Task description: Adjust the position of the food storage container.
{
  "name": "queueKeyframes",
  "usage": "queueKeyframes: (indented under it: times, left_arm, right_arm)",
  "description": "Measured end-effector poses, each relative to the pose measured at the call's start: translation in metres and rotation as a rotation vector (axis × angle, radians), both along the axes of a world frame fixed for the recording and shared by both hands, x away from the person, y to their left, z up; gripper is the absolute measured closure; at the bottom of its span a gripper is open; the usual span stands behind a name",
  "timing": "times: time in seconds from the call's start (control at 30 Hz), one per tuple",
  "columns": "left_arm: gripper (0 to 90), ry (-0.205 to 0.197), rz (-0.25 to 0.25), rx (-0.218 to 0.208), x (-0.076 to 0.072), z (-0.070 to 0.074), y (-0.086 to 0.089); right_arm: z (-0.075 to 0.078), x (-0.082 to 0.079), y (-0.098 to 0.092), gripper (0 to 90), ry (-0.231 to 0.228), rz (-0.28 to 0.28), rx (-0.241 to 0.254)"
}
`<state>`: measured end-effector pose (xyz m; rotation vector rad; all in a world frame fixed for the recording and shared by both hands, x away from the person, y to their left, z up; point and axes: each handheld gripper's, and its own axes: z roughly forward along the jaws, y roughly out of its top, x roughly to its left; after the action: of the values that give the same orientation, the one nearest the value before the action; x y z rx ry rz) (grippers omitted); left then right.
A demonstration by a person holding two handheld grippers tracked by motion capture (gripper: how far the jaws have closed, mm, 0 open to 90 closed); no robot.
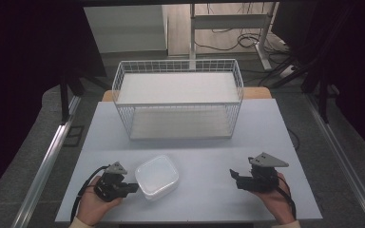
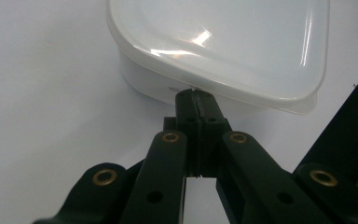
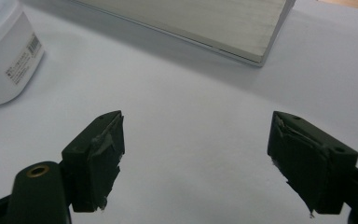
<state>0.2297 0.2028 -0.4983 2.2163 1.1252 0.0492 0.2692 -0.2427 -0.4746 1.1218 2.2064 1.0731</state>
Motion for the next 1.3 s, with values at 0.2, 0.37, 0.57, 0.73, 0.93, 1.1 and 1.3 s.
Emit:
queueKeyframes:
  times: [0.2, 0.37, 0.57, 0.73, 0.93, 1.1, 1.3]
  left_arm:
    - [89.7, -0.012, -0.01, -0.005, 0.005, -0.001, -0.013]
    - [89.7, -0.002, -0.02, 0.004, 0.009, -0.002, -0.025]
    - [89.7, -0.011, -0.038, -0.008, 0.016, 0.0, -0.04]
    - [89.7, -0.017, -0.046, -0.012, 0.021, 0.0, -0.049]
    - [89.7, -0.014, -0.054, -0.017, 0.027, 0.0, -0.057]
    - [89.6, -0.016, -0.056, -0.021, 0.025, 0.0, -0.055]
    - [89.5, -0.027, -0.024, -0.03, 0.023, 0.007, -0.038]
  right_arm:
    - [0.0, 0.001, 0.0, 18.9, 0.003, 0.002, 0.007]
    - [0.0, 0.0, 0.0, 18.9, 0.0, 0.002, 0.004]
    - [-0.001, 0.0, 0.0, 18.9, 0.003, 0.001, 0.003]
    - [-0.001, 0.0, 0.0, 18.9, 0.006, 0.002, 0.001]
    - [-0.001, 0.0, 0.0, 18.9, 0.006, 0.002, -0.002]
    - [0.0, 0.0, 0.0, 18.9, 0.005, 0.003, 0.0]
    - [0.001, 0.0, -0.002, 18.9, 0.003, -0.003, -0.002]
